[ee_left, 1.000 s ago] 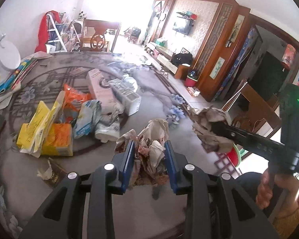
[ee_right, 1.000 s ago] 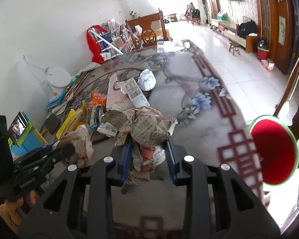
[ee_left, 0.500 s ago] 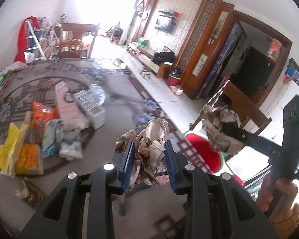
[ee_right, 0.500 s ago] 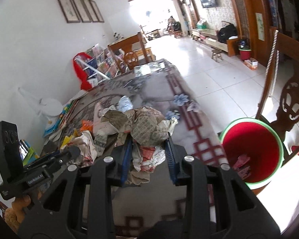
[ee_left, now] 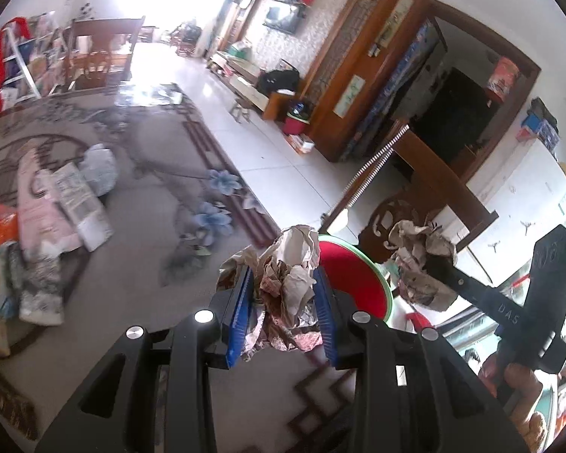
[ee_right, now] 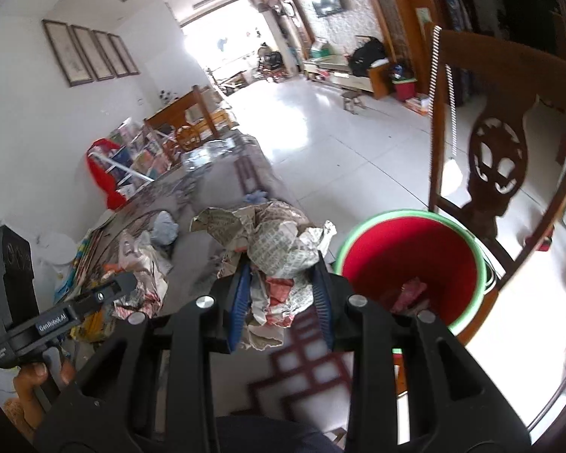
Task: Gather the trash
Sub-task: 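Carry both paper wads over the red bucket and open both tools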
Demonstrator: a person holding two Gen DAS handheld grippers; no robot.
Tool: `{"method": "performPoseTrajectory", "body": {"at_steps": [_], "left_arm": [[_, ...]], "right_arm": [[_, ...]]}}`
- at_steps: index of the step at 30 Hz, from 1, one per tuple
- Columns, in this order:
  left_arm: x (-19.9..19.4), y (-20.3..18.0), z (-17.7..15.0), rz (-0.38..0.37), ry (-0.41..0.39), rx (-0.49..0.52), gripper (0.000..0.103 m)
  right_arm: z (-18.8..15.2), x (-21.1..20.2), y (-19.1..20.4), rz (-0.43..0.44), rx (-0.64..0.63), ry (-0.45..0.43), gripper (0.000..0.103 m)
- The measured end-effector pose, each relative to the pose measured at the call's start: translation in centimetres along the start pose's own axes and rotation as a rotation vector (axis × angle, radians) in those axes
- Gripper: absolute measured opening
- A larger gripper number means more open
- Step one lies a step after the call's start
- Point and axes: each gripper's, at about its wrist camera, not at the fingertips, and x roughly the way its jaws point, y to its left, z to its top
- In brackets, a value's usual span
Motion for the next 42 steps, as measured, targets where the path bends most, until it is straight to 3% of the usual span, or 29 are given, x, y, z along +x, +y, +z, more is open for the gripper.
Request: {"method": "performPoseTrajectory", "body": {"at_steps": [11, 17, 24, 26, 27, 33, 40, 42], "left_arm": [[6.5, -5.1, 0.9, -0.051, 0.112, 0.169, 0.031], [7.6, -5.7, 0.3, -0.071, 0.125, 0.167, 0.031], [8.3, -6.0, 0.2, -0.066, 0.142, 0.189, 0.031], [8.6, -6.4, 0.2, -0.07, 0.147, 0.202, 0.031], [8.7, -6.5, 0.1, -0.073, 0.148, 0.205, 0.031], [9.6, -8.1, -0.1, -0.111, 0.171, 0.242, 0.034], [10.2, -11.2, 0.1, -0.139, 0.152, 0.326, 0.062], [9.9, -11.2, 0.0, -0.141, 0.14, 0.326, 0.065]], "right_arm": [[-1.4, 1.7, -5.2, -0.07, 0.099, 0.031, 0.031], [-2.2, 2.9, -8.2, -0.106, 0.166, 0.055, 0.031], [-2.7, 4.1, -9.0, -0.114, 0.195, 0.067, 0.034], [-2.8, 4.3, -9.2, -0.113, 0.211, 0.068, 0.063], [-2.9, 4.1, -9.4, -0.11, 0.225, 0.053, 0.068], [-2.8, 3.2, -9.9, -0.146, 0.244, 0.014, 0.076], [-2.6, 2.5, -10.3, -0.158, 0.255, 0.01, 0.078], [-2.3, 2.2, -10.2, -0.163, 0.246, 0.004, 0.078]]}}
